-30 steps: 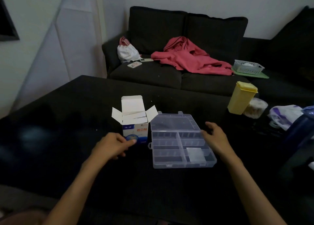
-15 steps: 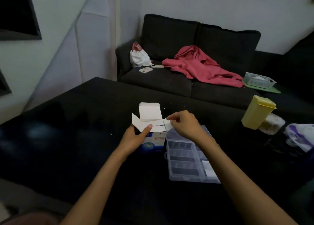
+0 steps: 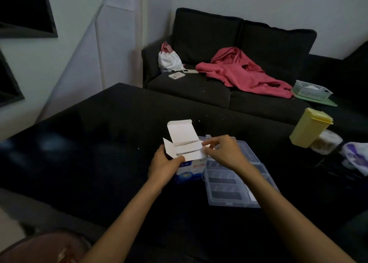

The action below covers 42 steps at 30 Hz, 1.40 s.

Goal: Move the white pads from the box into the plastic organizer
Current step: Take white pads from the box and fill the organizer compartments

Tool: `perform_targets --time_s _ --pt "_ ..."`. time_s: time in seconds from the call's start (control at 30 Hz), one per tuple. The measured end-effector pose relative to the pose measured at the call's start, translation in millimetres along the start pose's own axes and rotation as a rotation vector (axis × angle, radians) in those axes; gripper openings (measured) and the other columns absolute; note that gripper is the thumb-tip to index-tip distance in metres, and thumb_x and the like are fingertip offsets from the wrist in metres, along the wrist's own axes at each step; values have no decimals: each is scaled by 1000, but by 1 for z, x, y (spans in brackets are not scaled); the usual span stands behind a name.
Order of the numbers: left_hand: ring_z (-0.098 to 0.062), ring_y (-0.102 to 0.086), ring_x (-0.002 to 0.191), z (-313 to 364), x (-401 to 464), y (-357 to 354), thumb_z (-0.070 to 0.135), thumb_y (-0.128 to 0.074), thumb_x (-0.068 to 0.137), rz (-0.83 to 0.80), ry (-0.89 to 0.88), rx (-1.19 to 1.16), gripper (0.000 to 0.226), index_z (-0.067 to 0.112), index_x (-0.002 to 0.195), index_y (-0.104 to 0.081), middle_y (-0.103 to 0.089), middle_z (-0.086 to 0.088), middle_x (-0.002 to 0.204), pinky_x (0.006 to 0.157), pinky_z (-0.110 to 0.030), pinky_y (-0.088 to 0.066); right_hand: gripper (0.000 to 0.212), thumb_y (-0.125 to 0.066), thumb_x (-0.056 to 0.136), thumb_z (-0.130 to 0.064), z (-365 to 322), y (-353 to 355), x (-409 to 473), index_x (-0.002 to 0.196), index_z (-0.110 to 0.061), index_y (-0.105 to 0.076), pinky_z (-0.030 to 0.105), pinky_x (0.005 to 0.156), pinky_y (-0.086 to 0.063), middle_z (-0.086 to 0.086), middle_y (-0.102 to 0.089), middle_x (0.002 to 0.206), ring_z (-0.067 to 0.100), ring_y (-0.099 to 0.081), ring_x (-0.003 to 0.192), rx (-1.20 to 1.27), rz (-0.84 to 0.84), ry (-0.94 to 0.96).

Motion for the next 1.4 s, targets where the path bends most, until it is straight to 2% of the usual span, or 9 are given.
perform_targets --time_s 0.13,0.23,0.47,0.63,0.73,0.87,1.0,1.3,1.4 --pt "-22 -58 112 -2 1 -2 16 -73 77 4 44 -96 61 17 132 -47 -58 -4 126 94 -45 -50 23 -56 91 -18 2 -2 4 113 -16 -65 31 79 -53 9 -59 122 15 -59 97 77 -2 -51" --pt "-22 -58 112 -4 3 -4 16 -73 78 0 61 -114 62 19 133 -45 -57 -6 127 93 -46 -50 20 -56 90 -16 5 -4 14 103 -4 -67 24 71 -49 5 -63 97 8 -56 75 152 -30 -163" --pt "-23 -56 115 0 3 -5 17 -73 79 -54 74 -101 66 19 137 -41 -54 -7 131 93 -43 -50 13 -56 91 -20 -1 -7 26 94 -8 -57 24 64 -48 7 -61 91 14 -59 77 31 -256 -360" --pt "-23 -56 114 5 3 -13 18 -75 76 -81 82 -86 65 21 134 -45 -56 -5 128 93 -45 -50 36 -56 90 -19 -16 -16 26 120 0 -52 24 70 -49 12 -56 94 16 -55 73 -142 -432 -498" --pt "-24 -54 116 0 4 -12 18 -78 73 -48 112 -89 66 21 132 -48 -57 -5 127 96 -46 -47 47 -62 86 -23 -29 -21 42 127 -5 -47 30 92 -46 11 -57 110 21 -57 97 -350 -319 -375" --pt "-25 -55 116 -4 7 -9 16 -76 74 -48 144 -112 65 20 132 -48 -58 -7 127 96 -46 -47 38 -72 79 -28 -55 -9 47 109 -12 -54 32 83 -47 7 -59 111 22 -58 99 -632 -79 -4" --pt "-26 -57 113 -4 10 -10 15 -75 76 -64 145 -118 60 19 130 -48 -58 -8 125 95 -46 -49 19 -65 84 -16 -75 -22 29 103 -12 -67 21 80 -46 4 -65 111 15 -61 98 -605 -272 368" --pt "-26 -55 117 -5 10 -13 14 -74 77 -83 171 -121 61 20 132 -47 -57 -8 127 97 -48 -47 35 -61 88 -34 -86 -43 29 112 -9 -62 18 62 -42 8 -64 108 15 -59 88 -870 -341 528" --pt "-27 -54 117 -5 12 -11 14 -74 77 -80 171 -109 61 21 131 -47 -56 -9 128 98 -48 -46 34 -63 87 -31 -82 -44 32 112 -8 -63 22 69 -46 9 -64 110 20 -62 95 -835 -364 492"
Point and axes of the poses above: each hand's wrist, its own x-axis towards the middle knuckle, its own y-axis out of the back of the hand, z = x × y, the point moved 10 cm from there along x, towards the middle knuckle
